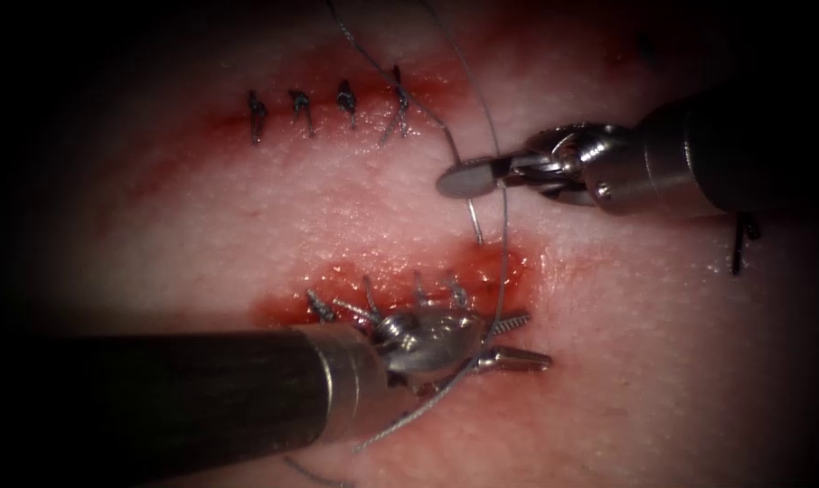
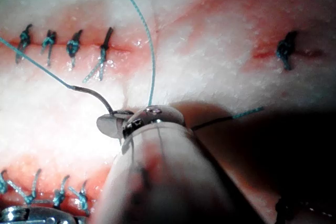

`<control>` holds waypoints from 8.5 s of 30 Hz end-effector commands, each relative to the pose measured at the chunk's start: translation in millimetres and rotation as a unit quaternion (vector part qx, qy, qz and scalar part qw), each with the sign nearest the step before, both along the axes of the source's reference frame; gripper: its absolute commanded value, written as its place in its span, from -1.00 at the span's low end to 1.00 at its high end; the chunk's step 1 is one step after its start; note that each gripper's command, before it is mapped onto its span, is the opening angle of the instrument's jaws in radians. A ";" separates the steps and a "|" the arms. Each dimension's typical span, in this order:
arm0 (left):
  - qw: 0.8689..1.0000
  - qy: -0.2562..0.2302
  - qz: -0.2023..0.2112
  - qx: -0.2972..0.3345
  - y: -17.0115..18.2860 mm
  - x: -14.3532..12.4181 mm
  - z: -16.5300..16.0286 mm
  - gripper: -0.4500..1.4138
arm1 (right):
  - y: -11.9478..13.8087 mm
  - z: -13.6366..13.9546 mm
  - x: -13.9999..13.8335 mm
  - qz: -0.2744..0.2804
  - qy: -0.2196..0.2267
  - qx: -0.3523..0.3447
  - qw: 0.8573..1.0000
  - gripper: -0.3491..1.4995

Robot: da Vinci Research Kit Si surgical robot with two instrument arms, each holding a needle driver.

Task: Wound Closure

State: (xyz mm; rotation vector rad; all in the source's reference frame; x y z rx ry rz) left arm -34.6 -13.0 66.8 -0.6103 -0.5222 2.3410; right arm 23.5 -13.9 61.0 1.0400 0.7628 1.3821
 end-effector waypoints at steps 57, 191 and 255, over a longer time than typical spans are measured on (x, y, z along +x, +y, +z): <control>0.988 0.045 0.049 -0.141 -1.7 -2.7 -8.7 0.06 | 0.0 -2.8 0.8 -0.018 0.024 -0.380 0.924 0.98; 0.877 -0.265 0.143 -0.375 12.1 0.0 -1.5 -1.00 | 0.2 -4.0 -5.8 0.044 0.073 -0.327 0.941 -0.20; 0.909 -0.322 -0.034 -0.264 22.1 4.6 -22.7 -1.00 | -2.1 -3.5 -6.8 -0.122 -0.012 -0.272 0.955 -0.72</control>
